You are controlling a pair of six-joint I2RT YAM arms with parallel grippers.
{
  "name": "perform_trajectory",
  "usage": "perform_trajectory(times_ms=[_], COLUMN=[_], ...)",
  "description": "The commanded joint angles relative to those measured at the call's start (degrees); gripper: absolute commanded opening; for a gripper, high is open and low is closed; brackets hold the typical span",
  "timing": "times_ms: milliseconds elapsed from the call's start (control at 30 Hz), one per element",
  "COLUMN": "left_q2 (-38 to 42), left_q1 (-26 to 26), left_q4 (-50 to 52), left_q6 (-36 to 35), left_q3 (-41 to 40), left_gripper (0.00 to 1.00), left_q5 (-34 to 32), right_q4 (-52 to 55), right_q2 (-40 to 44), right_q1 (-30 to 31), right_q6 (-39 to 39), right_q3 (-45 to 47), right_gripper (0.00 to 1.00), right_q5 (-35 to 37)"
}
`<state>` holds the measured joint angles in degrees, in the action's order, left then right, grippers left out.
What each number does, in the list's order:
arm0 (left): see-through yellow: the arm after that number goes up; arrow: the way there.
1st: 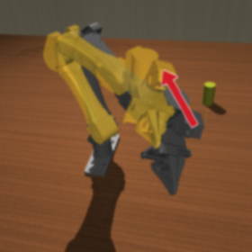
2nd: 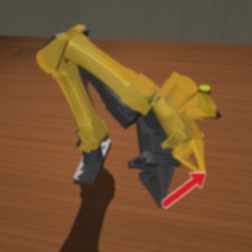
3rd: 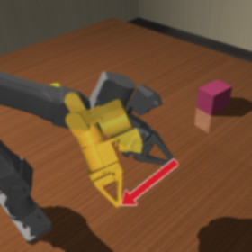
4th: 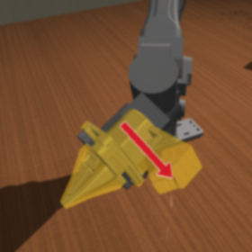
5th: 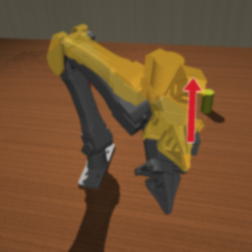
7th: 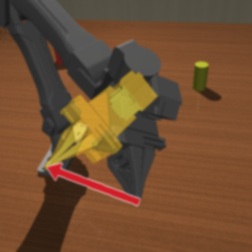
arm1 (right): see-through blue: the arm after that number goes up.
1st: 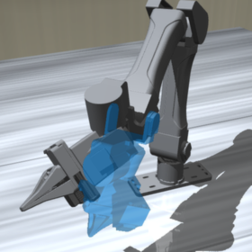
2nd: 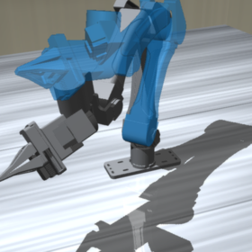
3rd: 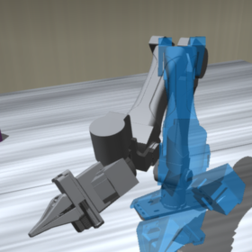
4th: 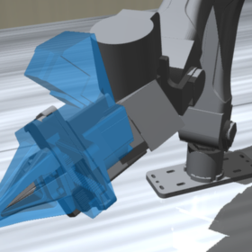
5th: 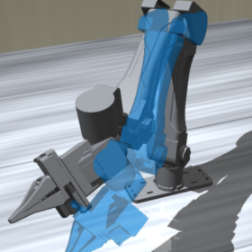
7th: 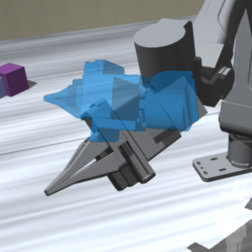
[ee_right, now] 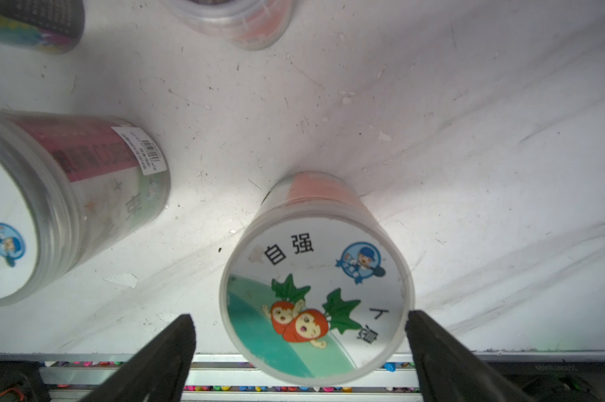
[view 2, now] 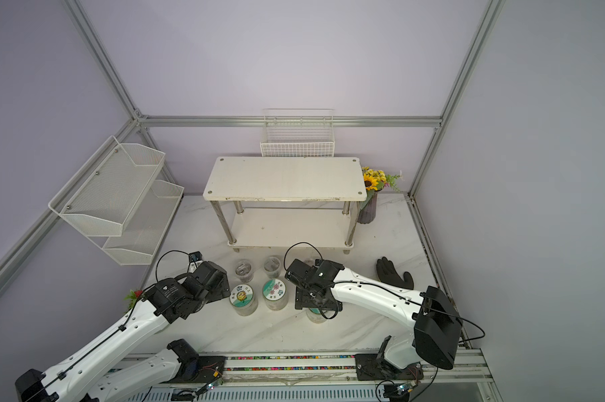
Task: Place the seed container on the shelf
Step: Pick up the seed jar at the center of the board.
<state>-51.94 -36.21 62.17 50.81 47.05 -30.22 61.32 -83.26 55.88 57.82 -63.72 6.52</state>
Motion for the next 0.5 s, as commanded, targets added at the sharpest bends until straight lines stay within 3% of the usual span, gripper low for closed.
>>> perform_trajectory(times_ms=[0,467], left_q2=[0.4,-0.4], left_q1=[-0.5,-0.4], left_q4=[-0.5,-0.9], left_q6=[-0.9,-1.0], left_q3=[0.8,0.7], left_gripper=[1.0,1.0], left_q5=[-0.2,0.4], right_q4=[2.1,2.4], right_q2=[0.8,0.8], right_q1=[-0.3,-0.6], right_q6=[0.2,0.5], right_q3=[-2.2,0.0], right_gripper=[0.97,0.97], right_q5=[0.6,0.5])
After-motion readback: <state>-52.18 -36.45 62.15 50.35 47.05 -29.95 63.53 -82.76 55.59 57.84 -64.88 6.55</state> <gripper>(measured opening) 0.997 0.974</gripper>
